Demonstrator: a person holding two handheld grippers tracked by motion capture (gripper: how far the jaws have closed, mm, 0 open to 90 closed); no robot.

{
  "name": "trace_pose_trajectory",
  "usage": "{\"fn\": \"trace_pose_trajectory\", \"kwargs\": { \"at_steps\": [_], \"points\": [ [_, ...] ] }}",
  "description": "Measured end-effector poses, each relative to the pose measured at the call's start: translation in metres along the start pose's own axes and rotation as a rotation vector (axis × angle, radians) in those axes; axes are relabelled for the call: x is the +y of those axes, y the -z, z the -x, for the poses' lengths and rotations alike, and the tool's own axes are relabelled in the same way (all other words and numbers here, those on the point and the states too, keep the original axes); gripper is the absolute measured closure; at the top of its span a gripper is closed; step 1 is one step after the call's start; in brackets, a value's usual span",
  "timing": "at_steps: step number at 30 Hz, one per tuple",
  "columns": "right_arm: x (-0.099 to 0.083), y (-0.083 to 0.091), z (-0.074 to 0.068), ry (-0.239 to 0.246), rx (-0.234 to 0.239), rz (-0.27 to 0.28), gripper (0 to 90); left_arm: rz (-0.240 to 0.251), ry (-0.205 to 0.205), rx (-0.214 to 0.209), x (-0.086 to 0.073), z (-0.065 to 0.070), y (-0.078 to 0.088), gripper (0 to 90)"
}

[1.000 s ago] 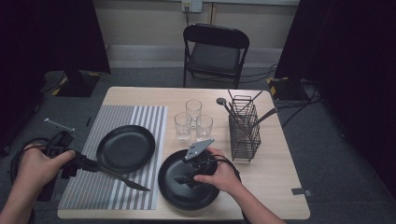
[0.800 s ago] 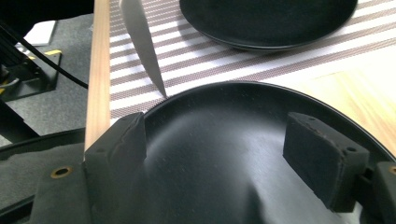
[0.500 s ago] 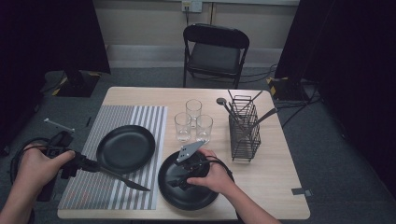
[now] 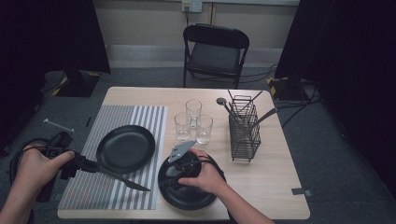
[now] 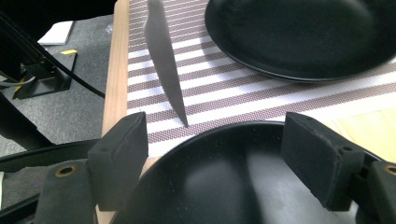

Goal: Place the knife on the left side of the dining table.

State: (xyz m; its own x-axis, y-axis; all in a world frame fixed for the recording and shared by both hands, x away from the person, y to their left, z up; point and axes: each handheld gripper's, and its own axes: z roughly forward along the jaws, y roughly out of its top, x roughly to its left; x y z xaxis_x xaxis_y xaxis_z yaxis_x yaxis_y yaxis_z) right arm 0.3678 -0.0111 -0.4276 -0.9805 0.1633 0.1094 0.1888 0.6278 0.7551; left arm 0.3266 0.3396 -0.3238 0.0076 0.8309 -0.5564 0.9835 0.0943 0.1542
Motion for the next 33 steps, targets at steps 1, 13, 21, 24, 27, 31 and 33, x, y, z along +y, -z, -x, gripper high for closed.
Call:
{"fn": "trace_pose_trajectory", "kwargs": {
  "at_steps": [1, 13, 21, 24, 27, 31, 33],
  "points": [
    [0.001, -0.002, -0.001, 0.003, 0.003, -0.001, 22.5, 0.000, 0.000, 0.000, 0.000, 0.000, 0.000, 80.7],
    [0.009, -0.019, -0.006, 0.018, 0.019, -0.028, 23.3, 0.000, -0.014, 0.012, -0.001, -0.002, 0.000, 80.6],
    [0.012, -0.027, -0.009, 0.024, 0.031, -0.032, 25.1, 0.002, -0.010, 0.014, -0.002, 0.000, 0.000, 80.6],
    [0.013, -0.030, -0.010, 0.023, 0.034, -0.032, 26.1, 0.000, -0.009, 0.013, -0.001, 0.000, 0.000, 80.6],
    [0.014, -0.033, -0.011, 0.030, 0.040, -0.040, 26.6, 0.001, -0.011, 0.014, -0.001, 0.000, 0.001, 80.5],
    [0.014, -0.036, -0.012, 0.034, 0.047, -0.041, 27.9, 0.001, -0.018, 0.014, -0.002, -0.002, 0.001, 80.4],
    [0.014, -0.038, -0.013, 0.031, 0.048, -0.040, 28.2, -0.004, -0.025, 0.017, -0.002, -0.003, 0.001, 80.4]
  ]
}}
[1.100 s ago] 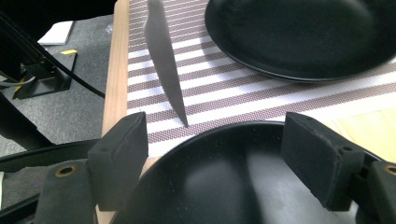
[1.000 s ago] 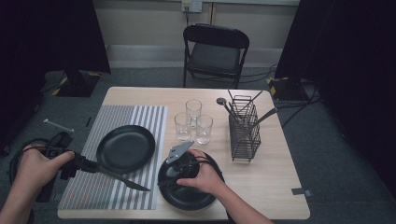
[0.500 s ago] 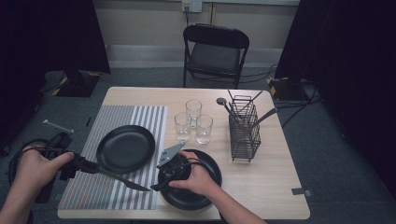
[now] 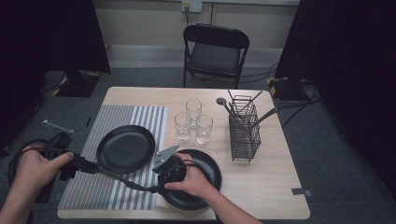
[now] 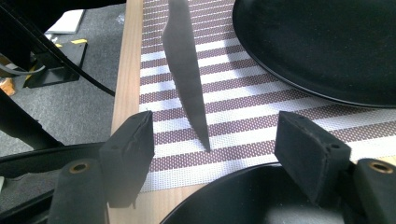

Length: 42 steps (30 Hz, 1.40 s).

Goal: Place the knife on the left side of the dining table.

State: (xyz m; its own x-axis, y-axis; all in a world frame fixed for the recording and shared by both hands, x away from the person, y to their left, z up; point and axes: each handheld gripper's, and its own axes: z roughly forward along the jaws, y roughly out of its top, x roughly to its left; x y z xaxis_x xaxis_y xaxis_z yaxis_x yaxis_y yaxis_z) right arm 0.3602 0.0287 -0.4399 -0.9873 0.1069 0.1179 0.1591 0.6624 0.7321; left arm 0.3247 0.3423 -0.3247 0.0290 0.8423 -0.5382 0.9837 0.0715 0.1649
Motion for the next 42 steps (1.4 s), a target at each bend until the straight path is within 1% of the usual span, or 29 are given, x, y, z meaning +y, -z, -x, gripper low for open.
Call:
{"fn": "trace_pose_trajectory", "kwargs": {
  "at_steps": [2, 4, 5, 6, 8, 13, 17, 19, 22, 25, 30, 31, 32, 33, 37, 40, 42],
  "points": [
    [0.000, -0.002, -0.001, -0.002, 0.001, -0.001, 28.3, -0.009, -0.007, -0.002, 0.000, -0.001, 0.000, 80.3],
    [0.001, -0.003, -0.001, 0.000, 0.002, -0.006, 28.4, -0.013, -0.002, -0.014, 0.000, -0.001, 0.000, 80.3],
    [0.001, -0.004, -0.001, 0.000, 0.004, -0.003, 28.6, -0.013, -0.005, -0.011, 0.000, -0.001, 0.000, 80.3],
    [0.001, -0.004, -0.001, 0.001, 0.006, -0.004, 28.6, 0.002, 0.006, 0.000, -0.001, -0.001, 0.000, 80.2],
    [0.001, -0.005, -0.001, 0.004, 0.008, -0.005, 28.8, 0.008, 0.007, -0.003, -0.001, -0.001, -0.001, 80.2],
    [0.002, -0.009, -0.002, 0.005, 0.014, -0.009, 29.2, 0.001, 0.008, -0.002, -0.001, -0.001, 0.000, 80.1],
    [0.003, -0.012, -0.003, 0.005, 0.019, -0.013, 29.7, 0.003, 0.014, -0.011, -0.001, -0.001, -0.001, 80.1],
    [0.003, -0.013, -0.003, 0.004, 0.021, -0.010, 30.0, -0.001, 0.015, -0.010, -0.001, -0.001, 0.000, 80.0],
    [0.004, -0.015, -0.004, 0.006, 0.023, -0.012, 30.3, 0.001, 0.005, 0.001, -0.001, -0.001, 0.000, 79.9],
    [0.005, -0.017, -0.004, 0.013, 0.027, -0.009, 30.9, 0.005, 0.006, 0.001, -0.002, -0.001, 0.000, 80.0],
    [0.005, -0.021, -0.006, 0.007, 0.032, -0.015, 31.9, 0.003, 0.010, -0.006, -0.001, -0.001, 0.000, 79.8],
    [0.005, -0.022, -0.007, 0.007, 0.033, -0.016, 32.0, 0.003, 0.006, 0.003, -0.001, -0.002, 0.000, 79.8],
    [0.006, -0.022, -0.006, 0.010, 0.035, -0.015, 32.0, 0.005, 0.008, 0.002, -0.001, -0.002, 0.000, 79.7],
    [0.006, -0.023, -0.007, 0.013, 0.039, -0.014, 32.1, 0.005, 0.021, 0.000, -0.002, -0.001, 0.000, 79.7],
    [0.006, -0.027, -0.007, 0.020, 0.042, -0.020, 32.6, 0.005, 0.021, 0.001, -0.002, -0.001, 0.000, 79.6],
    [0.007, -0.029, -0.008, 0.015, 0.044, -0.020, 34.2, 0.004, 0.021, 0.001, -0.002, -0.001, 0.000, 79.6],
    [0.007, -0.032, -0.007, 0.022, 0.043, -0.025, 36.0, 0.007, 0.020, 0.001, -0.002, -0.002, -0.001, 79.6]
  ]
}}
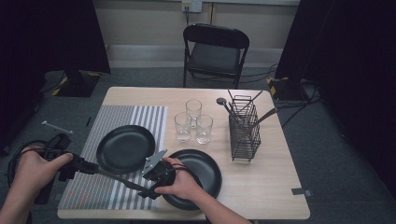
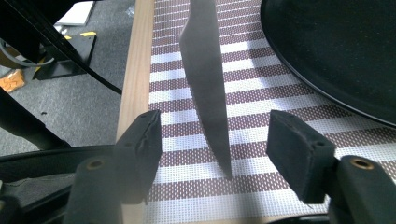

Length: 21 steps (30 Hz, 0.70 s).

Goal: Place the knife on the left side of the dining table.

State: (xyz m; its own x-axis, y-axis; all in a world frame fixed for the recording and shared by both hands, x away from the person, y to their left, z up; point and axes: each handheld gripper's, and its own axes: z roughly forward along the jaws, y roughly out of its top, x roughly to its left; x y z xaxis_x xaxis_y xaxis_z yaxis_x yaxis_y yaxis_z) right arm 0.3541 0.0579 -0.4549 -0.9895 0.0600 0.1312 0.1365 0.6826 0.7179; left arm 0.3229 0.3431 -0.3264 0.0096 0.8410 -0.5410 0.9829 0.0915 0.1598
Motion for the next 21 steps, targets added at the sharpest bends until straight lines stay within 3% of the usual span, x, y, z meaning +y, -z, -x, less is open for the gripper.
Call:
{"fn": "trace_pose_trajectory", "kwargs": {
  "at_steps": [1, 6, 9, 11, 21],
  "points": [
    [0.000, -0.002, 0.000, 0.004, 0.001, -0.001, 36.6, -0.012, -0.025, 0.006, 0.000, -0.002, 0.001, 79.6],
    [0.000, -0.007, 0.000, 0.014, 0.006, -0.016, 43.2, 0.001, 0.000, 0.002, -0.001, -0.001, 0.000, 79.5],
    [0.000, -0.010, 0.001, 0.018, 0.005, -0.025, 47.0, -0.002, -0.002, 0.002, 0.000, -0.001, 0.000, 79.4],
    [-0.001, -0.012, 0.002, 0.023, 0.003, -0.029, 49.1, -0.009, -0.024, 0.008, 0.000, -0.002, 0.001, 79.4],
    [-0.001, -0.021, 0.004, 0.021, 0.018, -0.042, 57.9, -0.008, -0.015, 0.010, -0.001, -0.002, 0.001, 79.1]
  ]
}}
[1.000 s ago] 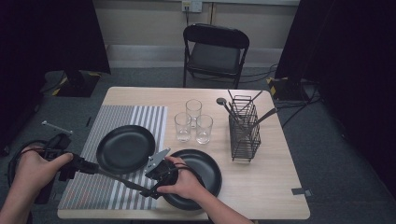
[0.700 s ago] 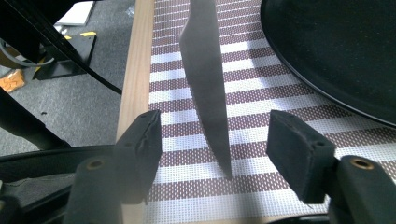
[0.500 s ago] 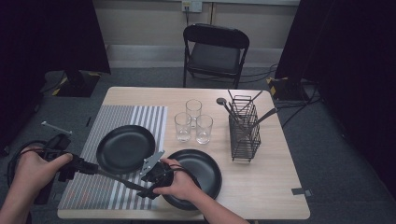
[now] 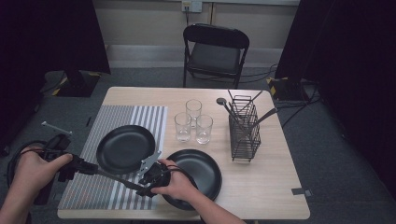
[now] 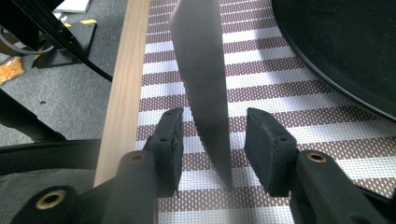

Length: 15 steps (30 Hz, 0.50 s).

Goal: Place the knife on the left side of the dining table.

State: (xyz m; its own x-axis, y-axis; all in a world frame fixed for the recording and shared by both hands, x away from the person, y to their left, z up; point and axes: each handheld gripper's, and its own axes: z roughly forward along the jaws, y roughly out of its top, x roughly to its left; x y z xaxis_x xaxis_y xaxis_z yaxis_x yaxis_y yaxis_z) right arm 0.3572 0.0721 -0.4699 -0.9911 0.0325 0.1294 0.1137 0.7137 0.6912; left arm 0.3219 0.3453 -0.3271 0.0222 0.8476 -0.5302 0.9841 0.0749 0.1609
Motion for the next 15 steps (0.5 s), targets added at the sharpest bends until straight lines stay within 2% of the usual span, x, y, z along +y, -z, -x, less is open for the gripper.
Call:
{"fn": "trace_pose_trajectory", "kwargs": {
  "at_steps": [2, 5, 15],
  "points": [
    [-0.0005, -0.0013, 0.0001, 0.004, 0.000, -0.006, 59.6, 0.007, 0.022, -0.008, -0.0008, 0.0004, -0.0009, 79.0],
    [-0.0008, -0.0018, 0.0007, 0.005, -0.002, -0.006, 62.6, 0.001, 0.018, -0.016, -0.0007, -0.0007, -0.0008, 78.9],
    [0.0006, -0.0033, 0.0006, 0.015, 0.007, -0.014, 69.3, 0.008, 0.021, -0.002, -0.0008, 0.0005, -0.0014, 78.4]
  ]
}}
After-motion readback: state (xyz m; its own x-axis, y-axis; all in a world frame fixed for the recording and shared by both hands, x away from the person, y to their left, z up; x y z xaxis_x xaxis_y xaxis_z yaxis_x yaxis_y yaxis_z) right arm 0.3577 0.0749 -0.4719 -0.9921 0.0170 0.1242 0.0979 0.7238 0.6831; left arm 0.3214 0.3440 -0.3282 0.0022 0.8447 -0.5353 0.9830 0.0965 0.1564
